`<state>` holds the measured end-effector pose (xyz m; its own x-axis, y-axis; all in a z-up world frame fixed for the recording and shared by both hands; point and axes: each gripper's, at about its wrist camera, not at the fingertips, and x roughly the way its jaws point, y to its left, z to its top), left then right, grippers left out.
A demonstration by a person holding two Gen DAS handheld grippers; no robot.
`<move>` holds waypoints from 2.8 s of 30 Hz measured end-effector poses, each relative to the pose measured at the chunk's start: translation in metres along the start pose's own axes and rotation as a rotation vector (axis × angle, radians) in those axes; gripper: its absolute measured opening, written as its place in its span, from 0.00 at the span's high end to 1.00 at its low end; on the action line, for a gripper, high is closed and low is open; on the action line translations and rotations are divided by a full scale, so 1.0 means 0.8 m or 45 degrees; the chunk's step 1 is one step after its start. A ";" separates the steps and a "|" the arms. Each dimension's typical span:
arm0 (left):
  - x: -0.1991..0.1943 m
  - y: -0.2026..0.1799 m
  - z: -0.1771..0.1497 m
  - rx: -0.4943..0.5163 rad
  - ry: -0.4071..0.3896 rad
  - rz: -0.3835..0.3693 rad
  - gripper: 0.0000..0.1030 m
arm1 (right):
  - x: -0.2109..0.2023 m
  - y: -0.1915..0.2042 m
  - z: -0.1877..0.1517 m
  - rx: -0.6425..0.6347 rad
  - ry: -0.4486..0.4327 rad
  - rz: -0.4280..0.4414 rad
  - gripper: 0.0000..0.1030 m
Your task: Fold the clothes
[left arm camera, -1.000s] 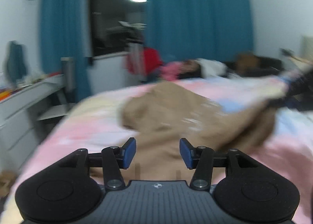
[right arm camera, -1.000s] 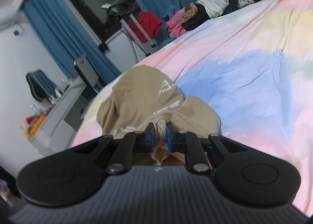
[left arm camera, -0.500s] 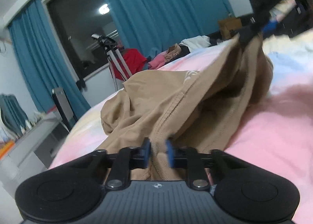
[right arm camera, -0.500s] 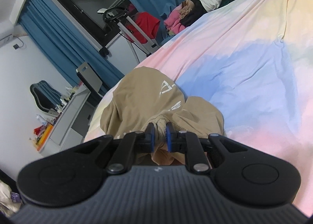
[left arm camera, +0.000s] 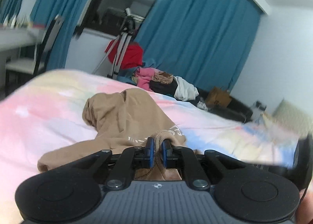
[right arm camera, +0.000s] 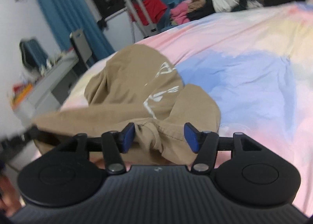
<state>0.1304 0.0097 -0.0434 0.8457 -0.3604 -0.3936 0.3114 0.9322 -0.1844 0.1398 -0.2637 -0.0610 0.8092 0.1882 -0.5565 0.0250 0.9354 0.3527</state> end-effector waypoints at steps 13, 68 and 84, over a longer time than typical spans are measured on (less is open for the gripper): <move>-0.012 0.034 0.026 -0.194 0.012 -0.112 0.91 | 0.000 0.108 -0.048 -0.635 -0.066 0.056 0.44; 0.037 -0.021 -0.051 0.121 0.152 0.150 0.51 | -0.038 0.016 0.001 0.115 -0.296 -0.079 0.91; 0.051 0.004 -0.075 0.020 0.158 0.484 0.42 | -0.024 -0.005 0.007 0.075 -0.306 -0.323 0.90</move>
<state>0.1403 -0.0038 -0.1140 0.8435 0.0100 -0.5371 -0.0061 0.9999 0.0089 0.1274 -0.2726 -0.0473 0.8877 -0.1303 -0.4416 0.2711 0.9232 0.2724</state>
